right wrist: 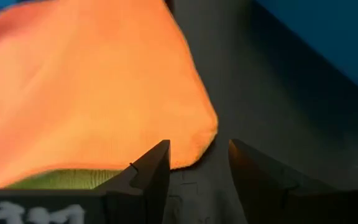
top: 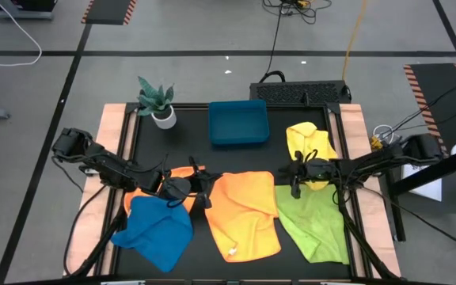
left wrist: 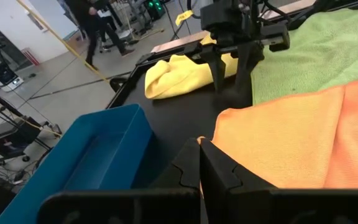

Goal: Fold microfiber towels
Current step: Fold the right orange microfiber towel

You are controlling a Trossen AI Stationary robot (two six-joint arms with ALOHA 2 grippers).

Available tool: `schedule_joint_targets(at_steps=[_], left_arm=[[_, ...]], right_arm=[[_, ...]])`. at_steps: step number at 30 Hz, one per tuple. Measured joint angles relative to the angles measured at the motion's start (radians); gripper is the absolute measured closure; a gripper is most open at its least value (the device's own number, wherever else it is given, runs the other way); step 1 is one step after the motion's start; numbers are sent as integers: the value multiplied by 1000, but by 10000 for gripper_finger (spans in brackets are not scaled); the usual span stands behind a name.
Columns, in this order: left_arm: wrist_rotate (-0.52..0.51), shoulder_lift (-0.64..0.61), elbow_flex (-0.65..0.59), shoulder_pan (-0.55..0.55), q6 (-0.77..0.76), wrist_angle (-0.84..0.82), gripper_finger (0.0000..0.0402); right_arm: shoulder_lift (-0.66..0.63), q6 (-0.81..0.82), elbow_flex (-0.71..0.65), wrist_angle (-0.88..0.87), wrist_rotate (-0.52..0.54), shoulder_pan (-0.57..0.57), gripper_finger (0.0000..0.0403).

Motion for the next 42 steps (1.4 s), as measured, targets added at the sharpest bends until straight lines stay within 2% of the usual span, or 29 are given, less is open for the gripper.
schedule_joint_targets(at_steps=[9, 16, 22, 28, 36, 42], left_arm=[[0, 0, 0, 0, -2, 0, 399], [1, 0, 0, 0, -9, 0, 399], [1, 0, 0, 0, -12, -2, 397], [1, 0, 0, 0, -23, -8, 396], [2, 1, 0, 0, -30, -17, 394], [2, 1, 0, 0, -39, -31, 398]], right_arm=[[199, -62, 117, 7, 151, 49, 246], [310, -54, 152, 6, 171, 49, 246], [347, -38, 156, 17, 172, 49, 257], [341, -44, 154, 30, 177, 49, 288], [341, -47, 154, 42, 247, 49, 348], [341, -47, 154, 43, 252, 49, 395]])
